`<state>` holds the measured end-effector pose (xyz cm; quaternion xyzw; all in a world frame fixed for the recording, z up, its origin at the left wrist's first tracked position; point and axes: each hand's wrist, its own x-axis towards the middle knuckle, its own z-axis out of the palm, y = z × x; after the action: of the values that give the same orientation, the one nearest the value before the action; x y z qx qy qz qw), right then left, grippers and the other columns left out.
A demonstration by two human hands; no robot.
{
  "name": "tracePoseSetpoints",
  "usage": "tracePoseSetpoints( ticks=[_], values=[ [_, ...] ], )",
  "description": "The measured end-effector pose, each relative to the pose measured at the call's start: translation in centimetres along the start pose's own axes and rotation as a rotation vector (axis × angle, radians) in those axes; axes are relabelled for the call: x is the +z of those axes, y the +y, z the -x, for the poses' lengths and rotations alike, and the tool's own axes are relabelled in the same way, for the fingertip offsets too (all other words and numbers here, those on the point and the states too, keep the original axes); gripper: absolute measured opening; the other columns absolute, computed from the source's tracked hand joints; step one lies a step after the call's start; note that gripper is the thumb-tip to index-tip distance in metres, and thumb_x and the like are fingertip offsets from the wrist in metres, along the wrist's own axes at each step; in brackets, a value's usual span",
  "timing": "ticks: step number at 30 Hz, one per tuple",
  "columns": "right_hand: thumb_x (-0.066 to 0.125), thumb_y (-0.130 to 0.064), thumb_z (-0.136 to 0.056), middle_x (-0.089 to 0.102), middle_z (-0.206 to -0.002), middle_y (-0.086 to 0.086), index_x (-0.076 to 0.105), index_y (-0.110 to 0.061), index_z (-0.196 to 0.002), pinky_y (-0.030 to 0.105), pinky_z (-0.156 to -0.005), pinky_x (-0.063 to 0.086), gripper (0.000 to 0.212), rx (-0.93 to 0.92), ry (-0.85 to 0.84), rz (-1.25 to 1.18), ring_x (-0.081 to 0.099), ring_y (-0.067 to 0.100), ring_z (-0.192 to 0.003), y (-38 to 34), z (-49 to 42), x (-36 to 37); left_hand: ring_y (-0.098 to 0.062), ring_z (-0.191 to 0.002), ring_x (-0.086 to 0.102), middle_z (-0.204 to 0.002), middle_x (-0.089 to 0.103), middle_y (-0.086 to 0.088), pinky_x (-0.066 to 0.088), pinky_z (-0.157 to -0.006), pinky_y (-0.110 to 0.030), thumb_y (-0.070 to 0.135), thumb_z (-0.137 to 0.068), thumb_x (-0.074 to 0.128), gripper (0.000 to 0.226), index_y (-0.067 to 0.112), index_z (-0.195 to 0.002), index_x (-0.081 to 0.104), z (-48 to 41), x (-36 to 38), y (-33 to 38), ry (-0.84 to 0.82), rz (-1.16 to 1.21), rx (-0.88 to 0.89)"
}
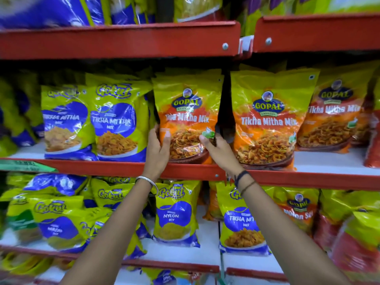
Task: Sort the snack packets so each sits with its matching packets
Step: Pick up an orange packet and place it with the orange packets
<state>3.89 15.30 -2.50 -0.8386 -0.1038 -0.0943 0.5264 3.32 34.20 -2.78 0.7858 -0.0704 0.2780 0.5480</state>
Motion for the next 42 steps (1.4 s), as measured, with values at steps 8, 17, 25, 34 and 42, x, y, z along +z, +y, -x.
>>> tracePoseSetpoints(
  ticks=[8,17,25,34,42],
  values=[
    [0.054,-0.054,-0.086,0.066,-0.104,0.008,0.059,-0.008,-0.118,0.030,-0.081,0.044,0.056,-0.029,0.171,-0.191,0.061,0.020,-0.097,-0.4,-0.2,0.7,-0.015,-0.091,0.060,-0.103,0.064,-0.005,0.046,-0.080,-0.029,0.047,-0.082,0.059,0.039,0.018,-0.109,0.054,-1.1,-1.4,-1.8,-0.162,0.104,-0.087],
    [0.066,-0.021,-0.086,0.065,-0.118,-0.001,0.058,-0.022,-0.119,0.038,-0.096,0.051,0.034,-0.142,0.209,-0.382,0.060,0.011,-0.113,-2.2,3.5,-1.2,-0.004,-0.096,0.064,-0.106,0.065,0.003,0.054,-0.083,-0.022,0.023,-0.069,0.073,0.052,0.019,-0.116,0.052,3.2,-1.4,1.9,0.033,0.482,0.012],
    [0.068,-0.045,-0.072,0.062,-0.128,0.013,0.048,-0.007,-0.135,0.034,-0.098,0.049,0.076,-0.096,0.321,-0.495,0.059,0.022,-0.119,0.5,9.4,-6.4,-0.013,-0.089,0.068,-0.101,0.071,-0.009,0.055,-0.080,-0.022,-0.006,-0.071,0.074,0.044,0.002,-0.112,0.060,9.1,2.0,7.2,-0.038,0.542,-0.065],
    [0.066,-0.022,-0.084,0.074,-0.085,-0.014,0.067,-0.025,-0.097,0.014,-0.070,0.053,0.013,0.054,0.352,-0.445,0.067,-0.002,-0.079,7.2,15.8,-11.7,-0.007,-0.079,0.069,-0.089,0.074,0.001,0.055,-0.074,-0.021,-0.001,-0.069,0.077,0.031,0.018,-0.092,0.068,15.7,8.3,7.9,-0.157,0.442,-0.224],
    [0.064,-0.014,-0.087,0.068,-0.085,-0.008,0.064,-0.029,-0.085,0.005,-0.059,0.048,0.015,0.087,0.342,-0.426,0.064,-0.014,-0.065,9.1,18.7,-14.6,-0.004,-0.075,0.070,-0.083,0.074,0.006,0.056,-0.070,-0.020,0.006,-0.068,0.079,0.026,0.025,-0.082,0.070,18.4,11.4,8.8,-0.190,0.356,-0.288]
  ],
)
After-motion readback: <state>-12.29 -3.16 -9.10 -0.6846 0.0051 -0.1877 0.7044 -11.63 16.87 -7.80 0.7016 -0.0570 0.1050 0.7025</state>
